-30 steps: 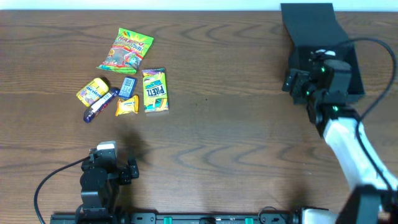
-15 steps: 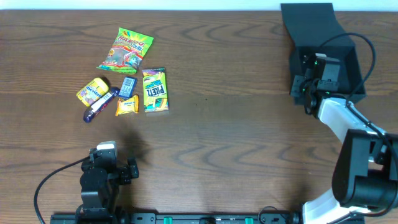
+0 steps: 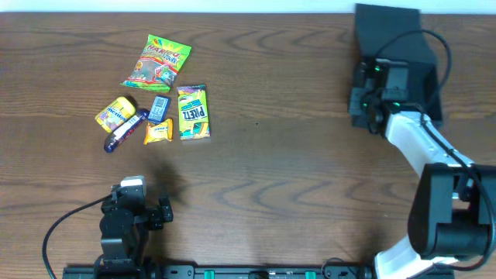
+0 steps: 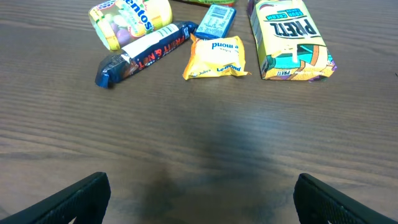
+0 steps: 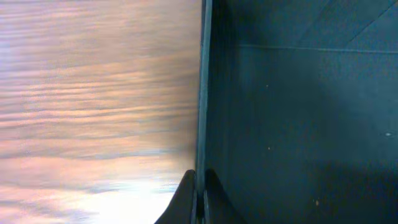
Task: Pack container
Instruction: 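Reach the right gripper to the black box's right edge, then push the black box left toward the snacks with the right gripper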
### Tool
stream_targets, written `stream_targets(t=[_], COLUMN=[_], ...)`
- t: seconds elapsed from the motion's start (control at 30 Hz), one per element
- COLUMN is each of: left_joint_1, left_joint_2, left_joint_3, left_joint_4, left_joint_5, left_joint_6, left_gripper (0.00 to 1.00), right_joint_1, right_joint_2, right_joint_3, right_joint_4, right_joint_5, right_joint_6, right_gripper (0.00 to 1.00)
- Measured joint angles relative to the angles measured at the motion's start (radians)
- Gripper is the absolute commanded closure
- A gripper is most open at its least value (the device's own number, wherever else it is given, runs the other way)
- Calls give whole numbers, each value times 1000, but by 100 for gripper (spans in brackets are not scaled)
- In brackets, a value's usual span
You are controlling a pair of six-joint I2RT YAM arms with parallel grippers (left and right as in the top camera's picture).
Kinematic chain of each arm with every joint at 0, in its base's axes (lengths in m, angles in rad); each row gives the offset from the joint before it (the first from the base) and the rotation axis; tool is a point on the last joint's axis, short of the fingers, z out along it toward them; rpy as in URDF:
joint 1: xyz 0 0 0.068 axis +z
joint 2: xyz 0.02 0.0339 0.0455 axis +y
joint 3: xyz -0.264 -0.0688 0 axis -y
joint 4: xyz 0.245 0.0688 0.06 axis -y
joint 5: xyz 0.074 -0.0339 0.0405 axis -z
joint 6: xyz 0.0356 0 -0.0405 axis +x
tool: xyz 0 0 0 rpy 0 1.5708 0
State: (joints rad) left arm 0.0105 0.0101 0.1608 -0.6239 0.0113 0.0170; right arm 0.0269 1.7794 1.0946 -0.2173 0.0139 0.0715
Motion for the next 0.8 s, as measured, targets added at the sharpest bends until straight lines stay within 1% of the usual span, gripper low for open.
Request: stream_targets(t=[0.13,0.27,0.43,0.53,0.7,0.8], left_joint_1=[0,0,0,0,0,0], left_joint_2=[0,0,0,0,0,0], left_joint_3=[0,0,0,0,0,0], left_joint_4=[0,0,0,0,0,0], left_joint_5=[0,0,0,0,0,0], left_joint_6=[0,0,0,0,0,0], left_gripper=[4,5,4,5,5,5], right_joint_1=[125,269,439,568,752,816], right_joint_2=[0,0,0,0,0,0], right_joint_3=[64,91,91,91,91,91], right_joint_4=[-41,-43,-50,-48,-48,-39], right_joint_5=[-5,14,57,103,237,307], right_joint_6=[29,117,256,358,533,600], right_gripper=[98,98,99,98,98,98])
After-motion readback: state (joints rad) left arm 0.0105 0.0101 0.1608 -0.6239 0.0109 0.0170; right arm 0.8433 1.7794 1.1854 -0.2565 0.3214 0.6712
